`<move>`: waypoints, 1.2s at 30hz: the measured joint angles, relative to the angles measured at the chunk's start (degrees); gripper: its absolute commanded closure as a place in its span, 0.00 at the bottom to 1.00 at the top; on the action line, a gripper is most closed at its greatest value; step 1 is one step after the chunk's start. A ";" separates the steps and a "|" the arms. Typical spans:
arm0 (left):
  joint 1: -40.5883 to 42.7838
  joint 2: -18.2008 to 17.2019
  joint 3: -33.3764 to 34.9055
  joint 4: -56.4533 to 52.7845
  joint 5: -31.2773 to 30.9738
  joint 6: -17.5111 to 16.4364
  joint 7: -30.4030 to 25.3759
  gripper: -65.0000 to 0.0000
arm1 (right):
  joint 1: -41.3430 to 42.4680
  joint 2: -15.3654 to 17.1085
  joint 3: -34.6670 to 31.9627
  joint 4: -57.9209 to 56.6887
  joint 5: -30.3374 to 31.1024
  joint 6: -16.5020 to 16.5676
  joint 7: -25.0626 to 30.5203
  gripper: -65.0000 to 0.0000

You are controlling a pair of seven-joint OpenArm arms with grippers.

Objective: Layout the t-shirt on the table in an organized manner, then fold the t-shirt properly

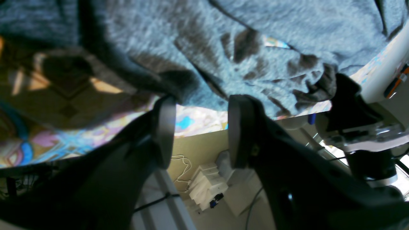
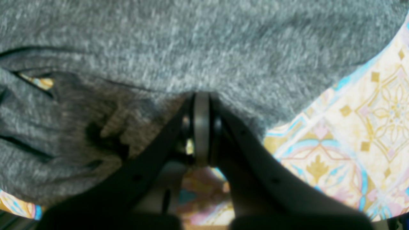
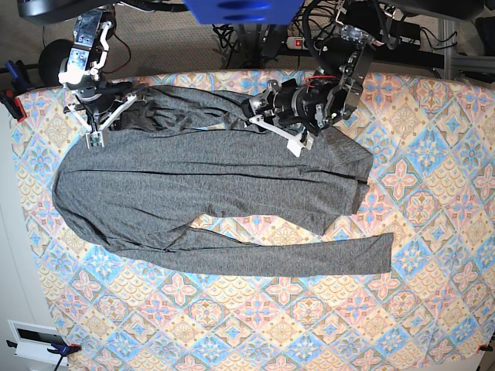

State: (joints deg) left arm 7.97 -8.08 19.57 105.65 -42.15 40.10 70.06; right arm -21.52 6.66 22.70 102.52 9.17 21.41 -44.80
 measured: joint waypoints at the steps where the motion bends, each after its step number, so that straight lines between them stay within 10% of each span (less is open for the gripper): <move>1: 0.15 -0.15 0.22 0.00 0.00 0.00 0.00 0.59 | -0.02 -0.02 0.00 0.00 0.00 0.02 -0.04 1.00; 12: 3.91 -1.62 0.20 1.07 0.22 0.00 2.12 0.60 | 0.09 0.00 -0.02 0.00 0.00 0.00 -0.04 1.00; 36: 2.05 -4.94 -2.25 3.48 -4.85 -3.93 -0.63 1.00 | 0.09 -0.11 -0.04 0.00 0.02 0.02 -0.02 1.00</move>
State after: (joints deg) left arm 10.02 -13.02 17.32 109.12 -47.00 36.16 69.43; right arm -21.43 6.55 22.65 102.52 9.19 21.43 -44.82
